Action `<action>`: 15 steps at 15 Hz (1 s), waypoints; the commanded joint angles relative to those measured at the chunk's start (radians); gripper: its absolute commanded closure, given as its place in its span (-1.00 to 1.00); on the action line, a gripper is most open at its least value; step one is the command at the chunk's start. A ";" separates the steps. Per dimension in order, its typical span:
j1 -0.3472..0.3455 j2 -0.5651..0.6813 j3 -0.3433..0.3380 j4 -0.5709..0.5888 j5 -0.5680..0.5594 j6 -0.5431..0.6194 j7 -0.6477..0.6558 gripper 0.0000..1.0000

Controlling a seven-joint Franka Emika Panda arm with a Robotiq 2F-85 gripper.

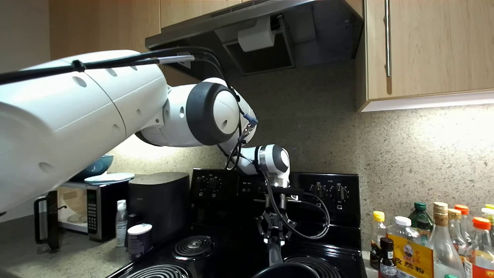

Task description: Move the pot from the right top plate to the right bottom plate of the stove

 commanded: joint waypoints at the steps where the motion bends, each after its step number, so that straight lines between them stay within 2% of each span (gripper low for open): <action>1: -0.007 -0.002 0.005 0.002 0.000 0.010 -0.016 0.76; 6: -0.029 -0.008 0.012 -0.002 0.012 0.043 -0.048 0.76; 14: -0.071 0.017 0.046 0.030 0.047 0.097 -0.171 0.76; 15: -0.053 0.014 0.031 0.025 0.039 0.061 -0.125 0.40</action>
